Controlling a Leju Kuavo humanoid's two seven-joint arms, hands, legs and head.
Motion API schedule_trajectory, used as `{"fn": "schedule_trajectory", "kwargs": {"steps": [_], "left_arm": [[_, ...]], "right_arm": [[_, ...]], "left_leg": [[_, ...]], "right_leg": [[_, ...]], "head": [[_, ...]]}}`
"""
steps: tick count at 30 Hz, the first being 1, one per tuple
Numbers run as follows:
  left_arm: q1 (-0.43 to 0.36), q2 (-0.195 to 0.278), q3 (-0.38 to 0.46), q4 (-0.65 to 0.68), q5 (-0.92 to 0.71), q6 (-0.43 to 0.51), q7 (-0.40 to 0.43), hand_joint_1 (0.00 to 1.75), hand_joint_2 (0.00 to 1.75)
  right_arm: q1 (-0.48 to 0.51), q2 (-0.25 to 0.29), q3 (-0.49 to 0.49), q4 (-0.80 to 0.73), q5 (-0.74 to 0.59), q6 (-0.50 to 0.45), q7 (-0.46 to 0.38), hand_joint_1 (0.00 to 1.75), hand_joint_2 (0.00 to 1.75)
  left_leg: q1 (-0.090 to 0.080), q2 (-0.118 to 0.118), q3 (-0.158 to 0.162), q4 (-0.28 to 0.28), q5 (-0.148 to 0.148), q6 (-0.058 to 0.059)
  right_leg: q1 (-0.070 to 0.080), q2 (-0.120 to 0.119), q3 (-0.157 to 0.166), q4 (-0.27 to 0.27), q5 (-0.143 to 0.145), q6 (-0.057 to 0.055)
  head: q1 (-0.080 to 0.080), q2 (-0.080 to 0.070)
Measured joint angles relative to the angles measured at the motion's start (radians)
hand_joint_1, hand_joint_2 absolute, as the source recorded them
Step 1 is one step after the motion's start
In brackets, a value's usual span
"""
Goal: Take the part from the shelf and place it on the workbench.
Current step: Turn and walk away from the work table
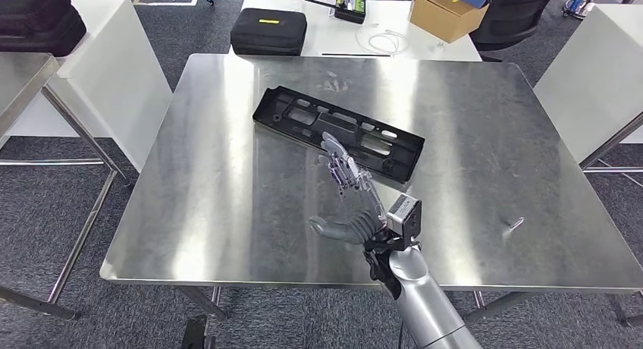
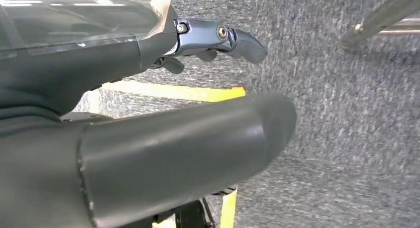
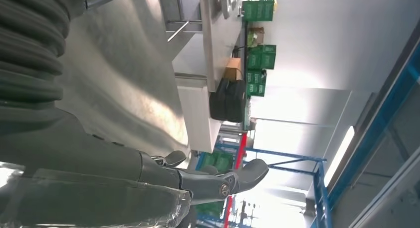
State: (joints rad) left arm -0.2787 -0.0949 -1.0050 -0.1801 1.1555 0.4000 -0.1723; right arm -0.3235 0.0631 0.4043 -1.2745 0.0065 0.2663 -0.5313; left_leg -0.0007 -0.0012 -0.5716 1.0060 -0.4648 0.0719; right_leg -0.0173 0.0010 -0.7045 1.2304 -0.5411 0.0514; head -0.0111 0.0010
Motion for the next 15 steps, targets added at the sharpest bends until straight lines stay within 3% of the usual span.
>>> {"fn": "schedule_trajectory", "kwargs": {"steps": [1,2,3,4,6,7,9,10,12,15], "left_arm": [[0.000,0.000,0.000,0.000,0.000,0.000,0.001,0.00,0.00],[0.000,-0.001,0.001,0.000,0.000,0.000,0.003,0.00,0.00],[0.000,-0.001,0.001,0.000,0.000,0.000,0.005,0.00,0.00],[0.000,-0.001,0.001,0.000,0.000,0.001,0.006,0.00,0.00],[-0.001,-0.004,0.001,0.000,-0.001,0.001,0.008,0.00,0.00],[-0.001,-0.005,0.001,0.000,-0.001,0.001,0.009,0.00,0.00],[-0.002,-0.008,0.002,0.000,-0.001,0.001,0.010,0.00,0.00],[-0.002,-0.008,0.002,0.000,-0.001,0.001,0.011,0.00,0.00],[-0.003,-0.008,0.002,0.000,-0.001,0.003,0.013,0.00,0.00],[-0.002,-0.005,0.002,0.000,-0.002,0.004,0.017,0.00,0.00]], "right_arm": [[0.004,-0.002,0.000,0.000,0.000,0.000,0.000,0.00,1.75],[0.007,-0.003,-0.001,0.000,0.000,-0.001,0.001,0.00,1.75],[0.009,-0.004,-0.001,0.000,0.000,-0.001,0.001,0.00,1.75],[0.009,-0.004,-0.001,0.000,0.000,-0.001,0.001,0.00,1.75],[0.006,-0.004,-0.001,0.000,0.000,-0.002,0.001,0.00,1.75],[0.005,-0.004,-0.001,-0.001,0.000,-0.002,0.001,0.00,1.75],[0.003,-0.003,-0.002,-0.002,0.000,-0.003,0.001,0.00,1.75],[0.002,-0.003,-0.002,-0.003,0.000,-0.003,0.001,0.00,1.75],[0.000,-0.001,-0.002,-0.003,0.000,-0.003,0.001,0.00,1.75],[-0.002,0.003,-0.002,-0.002,0.000,-0.002,0.000,0.00,1.75]], "left_leg": [[-0.002,0.000,-0.007,0.000,0.005,0.002],[-0.005,0.001,-0.014,0.001,0.011,0.002],[-0.007,0.000,-0.018,0.001,0.015,0.003],[-0.010,0.000,-0.022,0.001,0.019,0.002],[-0.013,-0.001,-0.026,0.000,0.026,-0.002],[-0.014,-0.001,-0.028,0.000,0.030,-0.006],[-0.014,0.000,-0.031,-0.001,0.038,-0.017],[-0.014,-0.001,-0.034,0.001,0.040,-0.022],[-0.012,-0.002,-0.049,0.027,0.013,-0.035],[0.001,-0.003,-0.115,0.199,-0.102,-0.058]], "right_leg": [[0.001,0.000,-0.014,0.048,-0.019,0.001],[0.001,0.000,-0.008,0.060,-0.023,0.005],[0.002,0.000,0.019,0.030,-0.012,0.009],[0.003,0.000,0.065,-0.037,0.008,0.012],[0.010,-0.001,0.157,-0.183,0.038,0.005],[0.014,-0.001,0.183,-0.226,0.047,0.000],[0.021,-0.001,0.191,-0.244,0.056,-0.010],[0.015,-0.002,0.189,-0.249,0.061,-0.015],[0.004,-0.003,0.182,-0.257,0.074,-0.030],[-0.001,-0.006,0.161,-0.258,0.092,-0.042]], "head": [[0.000,0.000],[0.000,0.000],[0.000,0.000],[0.000,0.000],[-0.001,0.000],[0.000,0.000],[0.000,0.000],[0.001,0.000],[0.000,0.000],[-0.002,0.000]]}}
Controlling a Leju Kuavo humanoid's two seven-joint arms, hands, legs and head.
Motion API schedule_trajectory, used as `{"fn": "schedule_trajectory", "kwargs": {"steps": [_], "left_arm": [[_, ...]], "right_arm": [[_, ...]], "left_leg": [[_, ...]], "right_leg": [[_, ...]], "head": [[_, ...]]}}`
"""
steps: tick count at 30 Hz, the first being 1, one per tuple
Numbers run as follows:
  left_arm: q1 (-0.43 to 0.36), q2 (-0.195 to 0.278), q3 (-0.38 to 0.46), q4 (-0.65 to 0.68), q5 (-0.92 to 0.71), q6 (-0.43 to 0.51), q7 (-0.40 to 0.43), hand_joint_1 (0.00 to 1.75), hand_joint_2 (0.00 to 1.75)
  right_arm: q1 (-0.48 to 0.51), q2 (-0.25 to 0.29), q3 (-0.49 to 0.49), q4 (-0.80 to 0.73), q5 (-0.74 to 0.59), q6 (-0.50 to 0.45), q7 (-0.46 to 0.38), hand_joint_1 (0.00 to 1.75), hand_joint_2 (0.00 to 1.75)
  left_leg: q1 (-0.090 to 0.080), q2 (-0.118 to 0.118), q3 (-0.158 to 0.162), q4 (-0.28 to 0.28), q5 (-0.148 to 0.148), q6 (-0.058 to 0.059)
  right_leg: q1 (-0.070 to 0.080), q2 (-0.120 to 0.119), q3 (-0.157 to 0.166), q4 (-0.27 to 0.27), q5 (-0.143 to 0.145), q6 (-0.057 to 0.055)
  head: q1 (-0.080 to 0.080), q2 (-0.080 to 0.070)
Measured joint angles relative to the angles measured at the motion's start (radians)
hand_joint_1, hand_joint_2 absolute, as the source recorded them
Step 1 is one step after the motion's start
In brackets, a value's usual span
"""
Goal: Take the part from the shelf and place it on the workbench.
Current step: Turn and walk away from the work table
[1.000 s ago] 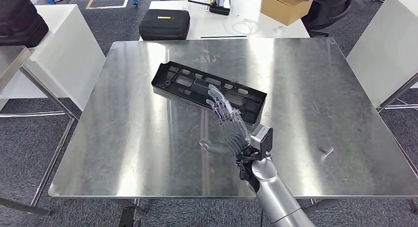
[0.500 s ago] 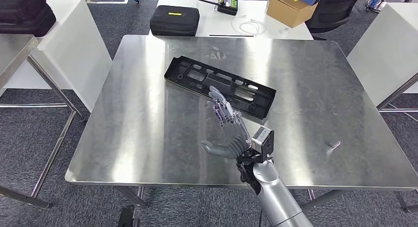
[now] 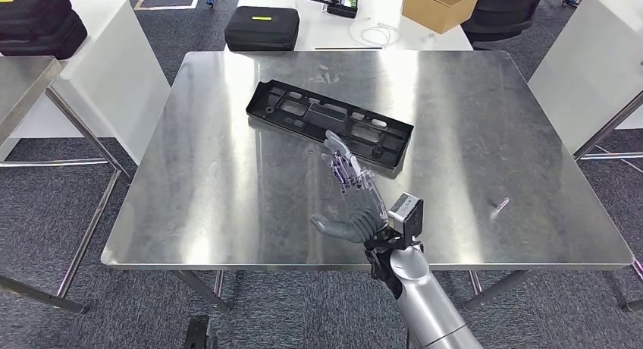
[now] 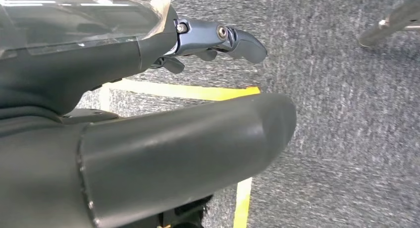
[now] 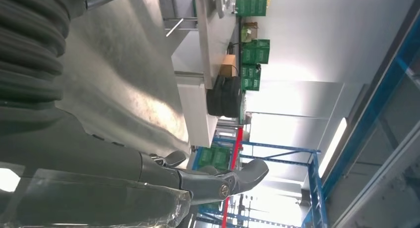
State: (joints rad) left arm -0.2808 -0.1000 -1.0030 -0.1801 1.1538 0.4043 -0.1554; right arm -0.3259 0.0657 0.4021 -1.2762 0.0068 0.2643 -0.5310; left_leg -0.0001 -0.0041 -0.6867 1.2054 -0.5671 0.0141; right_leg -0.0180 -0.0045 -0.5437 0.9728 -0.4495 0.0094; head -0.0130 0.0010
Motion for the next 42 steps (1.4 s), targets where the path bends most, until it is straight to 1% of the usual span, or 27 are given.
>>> {"fn": "schedule_trajectory", "kwargs": {"steps": [1,2,3,5,6,7,8,11,12,14,16,17,18,19,21,23,25,27,29,31,32,33,34,35,38,40,42], "left_arm": [[0.000,0.001,0.000,0.000,0.000,0.000,0.002,0.00,0.00],[0.001,0.001,0.001,0.000,0.000,0.001,0.003,0.00,0.00],[0.001,0.001,0.002,0.000,0.000,0.001,0.004,0.00,0.00],[-0.001,0.001,0.005,0.000,0.000,0.002,0.007,0.00,0.00],[-0.002,0.001,0.007,0.000,0.000,0.002,0.007,0.00,0.00],[-0.004,0.000,0.008,0.000,0.000,0.002,0.008,0.00,0.00],[-0.004,0.000,0.010,-0.001,0.001,0.002,0.009,0.00,0.00],[-0.005,0.000,0.015,-0.001,-0.001,-0.001,0.015,0.00,0.00],[-0.006,0.001,0.016,-0.001,-0.003,-0.002,0.017,0.00,0.00],[-0.008,0.002,0.018,-0.001,-0.007,-0.003,0.021,0.00,0.00],[-0.007,0.003,0.019,-0.001,-0.009,-0.004,0.023,0.00,0.00],[-0.007,0.003,0.020,-0.001,-0.009,-0.004,0.024,0.00,0.00],[-0.007,0.004,0.021,-0.001,-0.010,-0.004,0.024,0.00,0.00],[-0.007,0.004,0.022,-0.001,-0.010,-0.004,0.024,0.00,0.00],[-0.007,0.005,0.027,-0.001,-0.011,-0.004,0.024,0.00,0.00],[-0.008,0.005,0.031,-0.001,-0.012,-0.004,0.024,0.00,0.00],[-0.008,0.006,0.033,-0.001,-0.012,-0.004,0.023,0.00,0.00],[-0.007,0.008,0.033,-0.001,-0.012,-0.004,0.023,0.00,0.00],[-0.007,0.011,0.035,-0.001,-0.012,-0.004,0.023,0.00,0.00],[-0.005,0.013,0.037,-0.001,-0.012,-0.005,0.022,0.00,0.00],[-0.004,0.014,0.038,-0.001,-0.012,-0.005,0.022,0.00,0.00],[-0.003,0.015,0.039,-0.001,-0.012,-0.006,0.022,0.00,0.00],[-0.002,0.016,0.040,-0.001,-0.012,-0.006,0.022,0.00,0.00],[-0.002,0.017,0.041,-0.001,-0.012,-0.006,0.022,0.00,0.00],[-0.004,0.018,0.043,-0.001,-0.013,-0.007,0.020,0.00,0.00],[-0.004,0.019,0.044,-0.001,-0.014,-0.007,0.018,0.00,0.00],[-0.002,0.020,0.046,-0.002,-0.016,-0.007,0.017,0.00,0.00]], "right_arm": [[0.000,0.000,0.000,0.001,0.000,0.000,0.000,0.00,1.75],[0.000,0.000,0.000,0.003,0.000,0.001,-0.001,0.00,1.75],[-0.001,0.000,0.000,0.006,0.000,0.001,-0.002,0.00,1.75],[-0.008,0.000,0.000,0.012,0.000,0.002,-0.008,0.00,1.75],[-0.014,0.000,0.000,0.015,-0.001,0.002,-0.012,0.00,1.75],[-0.020,0.000,0.000,0.019,-0.001,0.002,-0.016,0.00,1.75],[-0.026,0.000,0.000,0.024,-0.001,0.002,-0.020,0.00,1.75],[-0.041,0.000,0.001,0.046,-0.003,-0.005,-0.035,0.00,1.75],[-0.047,0.000,0.002,0.057,-0.005,-0.009,-0.040,0.00,1.75],[-0.058,-0.001,0.003,0.078,-0.008,-0.015,-0.048,0.00,1.75],[-0.063,-0.003,0.004,0.098,-0.010,-0.019,-0.052,0.00,1.75],[-0.063,-0.003,0.004,0.107,-0.011,-0.020,-0.054,0.00,1.75],[-0.063,-0.004,0.004,0.117,-0.012,-0.021,-0.055,0.00,1.75],[-0.065,-0.005,0.005,0.125,-0.013,-0.023,-0.057,0.00,1.75],[-0.072,-0.005,0.005,0.139,-0.017,-0.026,-0.063,0.00,1.75],[-0.080,-0.005,0.006,0.151,-0.022,-0.029,-0.069,0.00,1.75],[-0.084,-0.006,0.005,0.162,-0.024,-0.030,-0.073,0.00,1.75],[-0.087,-0.006,0.005,0.173,-0.025,-0.030,-0.075,0.00,1.75],[-0.090,-0.005,0.005,0.183,-0.027,-0.030,-0.080,0.00,1.75],[-0.091,-0.006,0.005,0.194,-0.030,-0.030,-0.085,0.00,1.75],[-0.091,-0.007,0.005,0.200,-0.031,-0.030,-0.086,0.00,1.75],[-0.091,-0.008,0.005,0.206,-0.031,-0.030,-0.087,0.00,1.75],[-0.091,-0.008,0.005,0.210,-0.032,-0.030,-0.088,0.00,1.75],[-0.091,-0.009,0.005,0.213,-0.033,-0.030,-0.088,0.00,1.75],[-0.095,-0.010,0.005,0.221,-0.035,-0.031,-0.091,0.00,1.75],[-0.101,-0.010,0.006,0.229,-0.039,-0.033,-0.095,0.00,1.75],[-0.104,-0.010,0.006,0.239,-0.043,-0.039,-0.099,0.00,1.75]], "left_leg": [[0.005,0.000,-0.018,0.057,-0.025,-0.007],[0.010,0.001,-0.021,0.083,-0.030,-0.013],[0.015,0.001,-0.003,0.068,-0.016,-0.018],[0.026,0.002,0.080,-0.059,0.035,-0.028],[0.026,0.000,0.118,-0.121,0.054,-0.028],[0.025,-0.002,0.141,-0.164,0.064,-0.025],[0.022,-0.004,0.147,-0.180,0.064,-0.019],[0.015,-0.006,0.131,-0.183,0.078,0.011],[0.015,-0.005,0.125,-0.186,0.087,0.023],[0.015,-0.003,0.108,-0.188,0.103,0.042],[0.012,-0.002,0.088,-0.188,0.118,0.048],[0.010,-0.002,0.078,-0.188,0.125,0.049],[0.009,-0.003,0.070,-0.187,0.132,0.049],[0.008,-0.003,0.063,-0.187,0.138,0.047],[0.007,-0.004,0.053,-0.187,0.149,0.040],[0.006,-0.004,0.048,-0.188,0.161,0.029],[0.004,-0.003,0.045,-0.191,0.173,0.016],[0.006,-0.003,0.034,-0.179,0.160,0.006],[0.010,-0.002,0.002,-0.100,0.091,-0.003],[0.012,-0.001,-0.042,0.033,0.010,-0.012],[0.013,-0.001,-0.052,0.079,-0.008,-0.016],[0.015,0.000,-0.047,0.095,-0.008,-0.019],[0.016,0.000,-0.030,0.082,0.004,-0.020],[0.018,0.001,0.002,0.041,0.024,-0.020],[0.022,0.001,0.114,-0.130,0.067,-0.017],[0.017,-0.001,0.142,-0.181,0.072,-0.008],[0.012,-0.003,0.134,-0.181,0.079,0.004]], "right_leg": [[0.000,-0.001,-0.008,0.002,0.005,0.001],[-0.001,-0.001,-0.015,0.004,0.008,0.004],[-0.003,-0.002,-0.022,0.007,0.012,0.007],[-0.008,-0.002,-0.034,0.019,0.015,0.013],[-0.008,-0.001,-0.040,0.025,0.017,0.018],[-0.007,-0.001,-0.046,0.030,0.020,0.023],[-0.005,-0.001,-0.051,0.032,0.024,0.030],[-0.004,0.000,-0.064,0.032,0.033,0.053],[-0.004,0.001,-0.076,0.050,0.018,0.054],[-0.005,0.001,-0.120,0.148,-0.045,0.045],[-0.004,0.002,-0.165,0.283,-0.109,0.040],[-0.003,0.002,-0.170,0.319,-0.122,0.042],[-0.003,0.002,-0.156,0.316,-0.120,0.047],[-0.002,0.002,-0.122,0.271,-0.106,0.052],[0.000,0.002,-0.019,0.118,-0.072,0.054],[0.008,0.004,0.037,0.027,-0.054,0.048],[0.013,0.005,0.033,0.019,-0.045,0.039],[0.003,0.003,0.024,0.015,-0.033,0.024],[-0.005,0.001,0.009,0.013,-0.017,0.008],[-0.004,-0.001,-0.010,0.014,-0.003,0.000],[-0.003,-0.002,-0.019,0.014,0.004,0.001],[-0.003,-0.002,-0.026,0.015,0.009,0.003],[-0.003,-0.002,-0.032,0.016,0.013,0.005],[-0.004,-0.002,-0.036,0.017,0.016,0.008],[-0.002,-0.002,-0.047,0.027,0.021,0.015],[0.002,-0.002,-0.055,0.032,0.026,0.024],[0.004,-0.002,-0.060,0.031,0.035,0.037]], "head": [[0.000,0.000],[0.000,0.000],[0.000,0.000],[0.000,0.000],[0.000,0.000],[0.000,0.000],[0.001,0.000],[0.002,0.000],[0.003,0.000],[0.004,0.000],[0.005,0.000],[0.005,0.000],[0.005,0.000],[0.005,0.000],[0.005,0.000],[0.005,0.000],[0.006,0.000],[0.006,0.000],[0.004,0.000],[0.004,0.000],[0.004,0.000],[0.004,0.000],[0.004,0.000],[0.004,0.000],[0.004,0.000],[0.005,0.000],[0.005,0.000]]}}
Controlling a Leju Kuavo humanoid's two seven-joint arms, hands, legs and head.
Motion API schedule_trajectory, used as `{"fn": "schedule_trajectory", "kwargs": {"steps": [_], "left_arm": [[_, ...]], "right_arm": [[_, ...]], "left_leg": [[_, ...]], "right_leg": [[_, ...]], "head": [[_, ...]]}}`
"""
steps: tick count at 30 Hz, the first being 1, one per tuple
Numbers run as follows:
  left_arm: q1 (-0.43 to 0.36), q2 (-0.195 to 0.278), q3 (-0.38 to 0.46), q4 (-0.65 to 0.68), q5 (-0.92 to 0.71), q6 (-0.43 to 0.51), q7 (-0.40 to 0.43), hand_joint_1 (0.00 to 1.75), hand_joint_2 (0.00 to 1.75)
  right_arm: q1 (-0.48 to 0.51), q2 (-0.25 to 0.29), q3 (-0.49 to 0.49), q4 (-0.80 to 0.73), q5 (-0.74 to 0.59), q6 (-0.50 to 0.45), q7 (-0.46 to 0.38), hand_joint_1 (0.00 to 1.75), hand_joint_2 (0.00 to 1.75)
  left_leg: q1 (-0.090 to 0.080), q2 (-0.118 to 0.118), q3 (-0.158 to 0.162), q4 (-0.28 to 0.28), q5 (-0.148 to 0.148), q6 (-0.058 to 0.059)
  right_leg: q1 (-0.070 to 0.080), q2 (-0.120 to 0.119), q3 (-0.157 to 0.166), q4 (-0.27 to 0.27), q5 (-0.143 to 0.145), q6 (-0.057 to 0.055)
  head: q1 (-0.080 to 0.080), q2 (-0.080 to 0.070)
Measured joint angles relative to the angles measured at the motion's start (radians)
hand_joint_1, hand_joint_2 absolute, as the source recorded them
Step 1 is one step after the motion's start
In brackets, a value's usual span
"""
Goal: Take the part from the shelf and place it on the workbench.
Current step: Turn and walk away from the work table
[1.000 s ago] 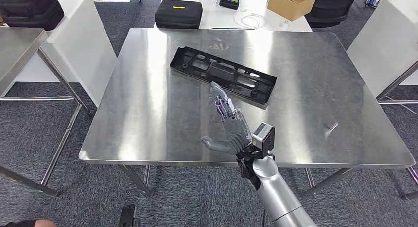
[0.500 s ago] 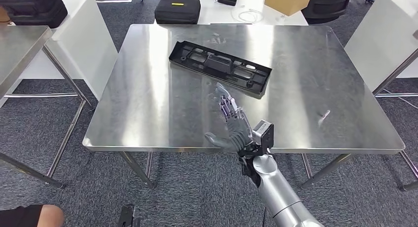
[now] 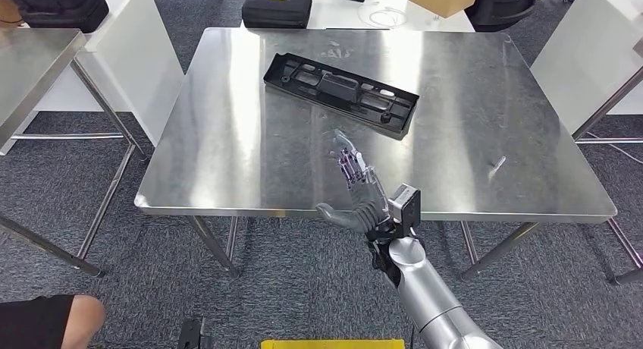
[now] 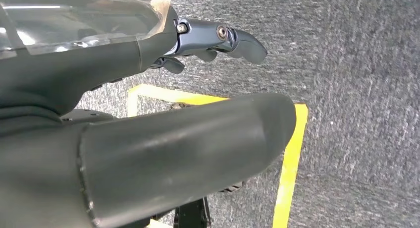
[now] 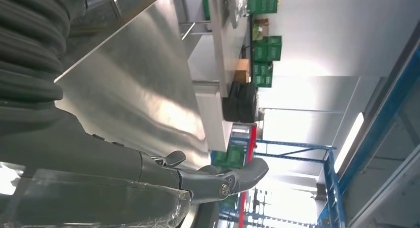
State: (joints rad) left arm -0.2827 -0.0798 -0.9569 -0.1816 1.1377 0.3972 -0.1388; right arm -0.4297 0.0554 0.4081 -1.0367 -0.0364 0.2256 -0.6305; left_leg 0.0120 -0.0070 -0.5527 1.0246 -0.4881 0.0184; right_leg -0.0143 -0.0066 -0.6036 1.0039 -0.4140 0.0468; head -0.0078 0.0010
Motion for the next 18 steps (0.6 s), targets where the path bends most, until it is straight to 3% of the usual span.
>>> {"fn": "schedule_trajectory", "kwargs": {"steps": [2,3,6,8,9,11,13,15,16,18], "left_arm": [[0.001,0.001,0.004,0.000,-0.004,0.000,-0.002,0.00,0.00],[0.001,0.002,0.007,0.000,-0.006,0.001,-0.003,0.00,0.00],[0.002,0.003,0.013,0.000,-0.013,0.002,-0.004,0.00,0.00],[0.003,0.003,0.014,0.000,-0.016,0.003,-0.004,0.00,0.00],[0.004,0.004,0.016,0.000,-0.019,0.004,-0.004,0.00,0.00],[0.005,0.004,0.019,0.000,-0.023,0.004,-0.003,0.00,0.00],[0.005,0.005,0.022,0.000,-0.025,0.004,-0.004,0.00,0.00],[0.005,0.006,0.026,0.000,-0.029,0.004,-0.006,0.00,0.00],[0.006,0.007,0.028,0.000,-0.031,0.004,-0.008,0.00,0.00],[0.008,0.010,0.031,0.000,-0.033,0.004,-0.012,0.00,0.00]], "right_arm": [[-0.002,-0.002,0.000,0.011,-0.004,-0.008,-0.004,0.00,1.75],[-0.002,-0.003,0.001,0.017,-0.005,-0.012,-0.005,0.00,1.75],[-0.001,-0.007,0.002,0.037,-0.012,-0.022,-0.007,0.00,1.75],[0.005,-0.009,0.001,0.049,-0.016,-0.031,-0.007,0.00,1.75],[0.007,-0.010,-0.001,0.053,-0.019,-0.034,-0.007,0.00,1.75],[0.009,-0.011,-0.006,0.058,-0.024,-0.039,-0.007,0.00,1.75],[0.008,-0.013,-0.013,0.060,-0.029,-0.042,-0.007,0.00,1.75],[0.011,-0.017,-0.023,0.062,-0.032,-0.044,-0.008,0.00,1.75],[0.013,-0.019,-0.028,0.063,-0.033,-0.044,-0.008,0.00,1.75],[0.017,-0.022,-0.036,0.063,-0.033,-0.043,-0.008,0.00,1.75]], "left_leg": [[0.001,0.002,-0.009,-0.006,0.012,0.017],[0.002,0.003,-0.014,-0.009,0.019,0.027],[0.001,0.005,-0.039,-0.010,0.040,0.042],[0.000,0.005,-0.057,-0.010,0.054,0.042],[0.000,0.005,-0.065,-0.010,0.060,0.040],[0.000,0.004,-0.075,-0.009,0.070,0.034],[-0.003,0.004,-0.081,-0.009,0.080,0.022],[-0.006,0.004,-0.086,-0.010,0.093,0.010],[-0.006,0.003,-0.088,-0.011,0.097,0.004],[-0.003,0.003,-0.102,0.011,0.072,-0.005]], "right_leg": [[-0.001,0.001,-0.012,0.008,-0.005,0.011],[-0.001,0.001,-0.025,0.031,-0.024,0.011],[-0.002,0.003,-0.092,0.206,-0.124,0.001],[-0.003,0.003,-0.106,0.282,-0.153,0.007],[-0.003,0.003,-0.083,0.262,-0.145,0.014],[-0.006,0.003,0.008,0.126,-0.111,0.025],[-0.002,0.006,0.079,0.015,-0.089,0.022],[0.005,0.010,0.088,-0.005,-0.082,0.011],[0.002,0.010,0.082,-0.006,-0.077,0.004],[-0.006,0.008,0.072,-0.008,-0.064,-0.015]], "head": [[0.000,0.000],[0.001,0.000],[0.003,0.000],[0.003,0.000],[0.002,0.000],[0.003,0.000],[0.002,0.000],[0.001,0.000],[0.001,0.000],[0.000,0.000]]}}
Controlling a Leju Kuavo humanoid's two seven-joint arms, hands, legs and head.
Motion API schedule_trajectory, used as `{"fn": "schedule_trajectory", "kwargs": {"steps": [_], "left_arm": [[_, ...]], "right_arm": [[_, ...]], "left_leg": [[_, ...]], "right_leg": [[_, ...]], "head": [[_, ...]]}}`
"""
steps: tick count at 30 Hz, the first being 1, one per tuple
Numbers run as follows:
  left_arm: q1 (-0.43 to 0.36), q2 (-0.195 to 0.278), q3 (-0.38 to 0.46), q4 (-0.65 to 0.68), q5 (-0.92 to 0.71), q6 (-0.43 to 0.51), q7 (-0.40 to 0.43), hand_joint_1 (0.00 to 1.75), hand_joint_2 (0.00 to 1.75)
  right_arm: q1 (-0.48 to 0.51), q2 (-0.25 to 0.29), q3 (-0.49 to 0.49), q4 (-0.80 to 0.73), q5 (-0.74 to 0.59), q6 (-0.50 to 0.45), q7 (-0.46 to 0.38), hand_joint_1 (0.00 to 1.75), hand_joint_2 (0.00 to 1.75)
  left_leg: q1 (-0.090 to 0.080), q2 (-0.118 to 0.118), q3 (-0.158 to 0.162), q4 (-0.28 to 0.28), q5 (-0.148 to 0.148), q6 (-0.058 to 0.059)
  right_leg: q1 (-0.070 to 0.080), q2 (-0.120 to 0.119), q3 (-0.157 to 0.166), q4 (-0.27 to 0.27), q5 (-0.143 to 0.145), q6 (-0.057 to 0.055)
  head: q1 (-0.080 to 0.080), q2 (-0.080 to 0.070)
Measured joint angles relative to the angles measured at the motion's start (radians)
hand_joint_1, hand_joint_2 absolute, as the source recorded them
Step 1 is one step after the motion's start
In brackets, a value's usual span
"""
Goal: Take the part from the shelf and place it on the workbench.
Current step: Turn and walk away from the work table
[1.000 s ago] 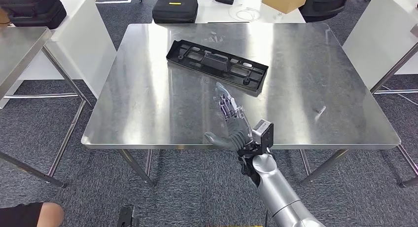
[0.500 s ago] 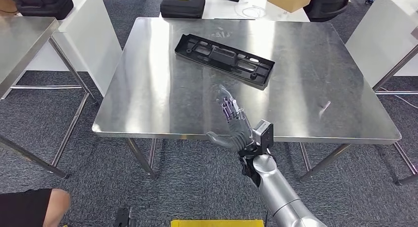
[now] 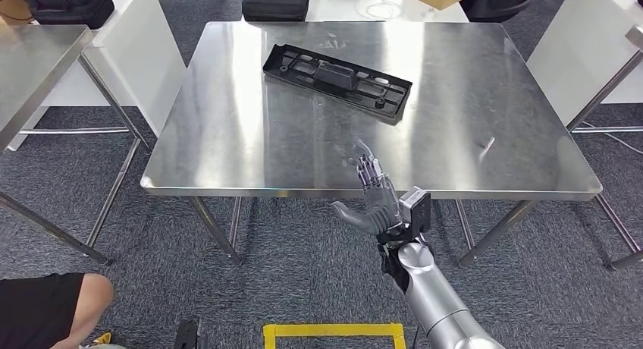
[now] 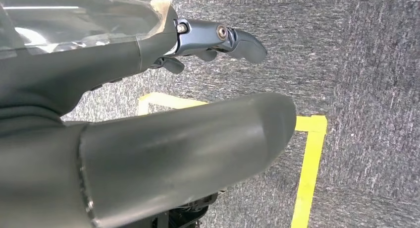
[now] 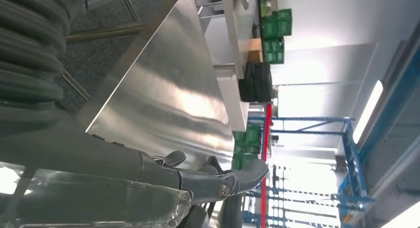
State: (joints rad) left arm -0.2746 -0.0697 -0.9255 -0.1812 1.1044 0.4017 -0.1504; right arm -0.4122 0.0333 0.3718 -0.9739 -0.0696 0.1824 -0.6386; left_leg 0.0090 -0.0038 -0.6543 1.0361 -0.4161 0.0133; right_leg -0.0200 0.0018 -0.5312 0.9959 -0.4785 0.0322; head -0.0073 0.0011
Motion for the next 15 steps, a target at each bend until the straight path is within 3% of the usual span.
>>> {"fn": "schedule_trajectory", "kwargs": {"steps": [1,3,4,5,6,7,9,10,12,14,15], "left_arm": [[0.000,0.002,0.002,0.000,-0.001,0.000,-0.001,0.00,0.00],[0.001,0.004,0.008,0.000,-0.005,-0.001,-0.001,0.00,0.00],[0.002,0.004,0.010,0.000,-0.008,-0.001,-0.001,0.00,0.00],[0.004,0.005,0.012,0.000,-0.010,-0.001,-0.001,0.00,0.00],[0.005,0.006,0.014,0.000,-0.012,-0.002,-0.001,0.00,0.00],[0.006,0.007,0.016,0.000,-0.013,-0.002,-0.001,0.00,0.00],[0.005,0.009,0.022,0.000,-0.015,-0.002,-0.001,0.00,0.00],[0.005,0.010,0.025,0.000,-0.015,-0.002,-0.001,0.00,0.00],[0.007,0.012,0.030,0.000,-0.016,-0.003,0.000,0.00,0.00],[0.008,0.013,0.034,0.000,-0.017,-0.003,0.000,0.00,0.00],[0.008,0.013,0.037,0.000,-0.019,-0.002,0.000,0.00,0.00]], "right_arm": [[0.002,-0.001,-0.004,0.000,0.000,0.001,0.001,0.00,1.75],[0.007,-0.003,-0.016,0.004,-0.002,0.006,0.002,0.00,1.75],[0.009,-0.004,-0.022,0.009,-0.002,0.010,0.003,0.00,1.75],[0.011,-0.006,-0.028,0.015,-0.003,0.014,0.004,0.00,1.75],[0.011,-0.007,-0.035,0.025,-0.003,0.016,0.004,0.00,1.75],[0.011,-0.008,-0.041,0.036,-0.004,0.018,0.003,0.00,1.75],[0.006,-0.008,-0.053,0.065,-0.003,0.015,0.000,0.00,1.75],[0.001,-0.008,-0.059,0.083,-0.001,0.012,-0.004,0.00,1.75],[-0.008,-0.008,-0.067,0.115,0.003,0.005,-0.011,0.00,1.75],[-0.015,-0.009,-0.073,0.142,0.007,-0.002,-0.015,0.00,1.75],[-0.022,-0.009,-0.077,0.161,0.010,-0.010,-0.016,0.00,1.75]], "left_leg": [[0.001,0.000,-0.016,0.039,-0.035,-0.004],[0.003,0.001,-0.060,0.168,-0.122,-0.011],[0.003,0.001,-0.076,0.228,-0.150,-0.014],[0.003,0.001,-0.080,0.260,-0.159,-0.015],[0.003,0.001,-0.063,0.253,-0.149,-0.014],[0.003,0.001,-0.027,0.208,-0.126,-0.011],[0.001,0.001,0.067,0.067,-0.087,0.000],[-0.002,0.000,0.098,0.016,-0.079,0.005],[-0.010,-0.001,0.115,-0.020,-0.078,0.015],[-0.011,0.001,0.109,-0.028,-0.065,0.027],[-0.009,0.002,0.104,-0.032,-0.056,0.037]], "right_leg": [[-0.004,-0.001,-0.007,-0.001,0.007,-0.010],[0.000,-0.002,-0.023,-0.001,0.021,-0.023],[0.002,-0.003,-0.031,0.000,0.027,-0.024],[0.004,-0.003,-0.039,0.000,0.032,-0.024],[0.005,-0.004,-0.046,0.001,0.038,-0.023],[0.006,-0.004,-0.052,0.002,0.042,-0.022],[0.009,-0.003,-0.062,0.007,0.049,-0.016],[0.011,-0.004,-0.065,0.008,0.053,-0.011],[0.013,-0.004,-0.071,0.009,0.062,0.003],[0.012,-0.005,-0.078,0.010,0.067,0.017],[0.012,-0.004,-0.088,0.024,0.055,0.019]], "head": [[0.000,0.000],[-0.001,0.000],[-0.001,0.000],[-0.001,0.000],[-0.001,0.000],[-0.001,0.000],[-0.001,0.000],[-0.001,0.000],[0.000,0.000],[0.000,0.000],[0.001,0.000]]}}
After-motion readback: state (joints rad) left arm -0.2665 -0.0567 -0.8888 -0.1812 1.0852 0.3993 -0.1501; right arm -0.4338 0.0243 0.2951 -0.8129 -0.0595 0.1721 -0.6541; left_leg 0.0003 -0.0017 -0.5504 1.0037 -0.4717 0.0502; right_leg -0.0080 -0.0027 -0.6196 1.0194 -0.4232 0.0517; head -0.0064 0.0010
